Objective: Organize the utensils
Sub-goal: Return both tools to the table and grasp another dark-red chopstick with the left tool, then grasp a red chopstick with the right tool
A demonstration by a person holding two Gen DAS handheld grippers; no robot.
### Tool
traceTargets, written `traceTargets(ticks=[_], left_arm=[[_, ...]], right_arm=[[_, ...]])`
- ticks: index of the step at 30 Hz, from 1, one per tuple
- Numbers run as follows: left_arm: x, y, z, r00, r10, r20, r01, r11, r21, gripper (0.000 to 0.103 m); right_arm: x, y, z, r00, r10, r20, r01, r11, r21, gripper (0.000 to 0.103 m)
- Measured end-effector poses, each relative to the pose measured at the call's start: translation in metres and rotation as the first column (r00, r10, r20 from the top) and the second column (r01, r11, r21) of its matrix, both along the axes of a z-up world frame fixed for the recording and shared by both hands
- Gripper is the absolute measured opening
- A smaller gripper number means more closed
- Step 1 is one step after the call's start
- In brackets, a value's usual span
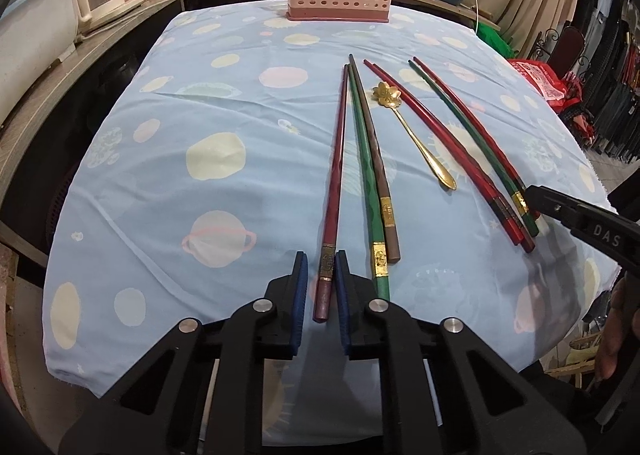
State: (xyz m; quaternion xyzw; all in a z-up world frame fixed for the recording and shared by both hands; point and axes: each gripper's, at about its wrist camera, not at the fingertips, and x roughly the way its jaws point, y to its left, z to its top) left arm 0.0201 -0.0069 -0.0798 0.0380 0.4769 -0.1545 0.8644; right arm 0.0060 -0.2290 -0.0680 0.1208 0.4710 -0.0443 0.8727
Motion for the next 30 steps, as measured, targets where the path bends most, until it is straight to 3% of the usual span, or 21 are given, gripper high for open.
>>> traceTargets(ticks=[19,30], left_arm=[[0.0,0.005,0.002,0.999,0.001,-0.054,-0.005,0.998,-0.069,0.007],[-0.005,0.012,0.023,0.999,0.017,-0.027,-0.02,0.995,-0.093,0.007]], right_arm=[[0.004,0.004,0.0,0.999,0.029,0.014,-0.029,0.999,-0.029,0.007],[-0.014,-0.005,0.036,0.996,0.017,0.091,-0.017,1.0,0.003,0.007]])
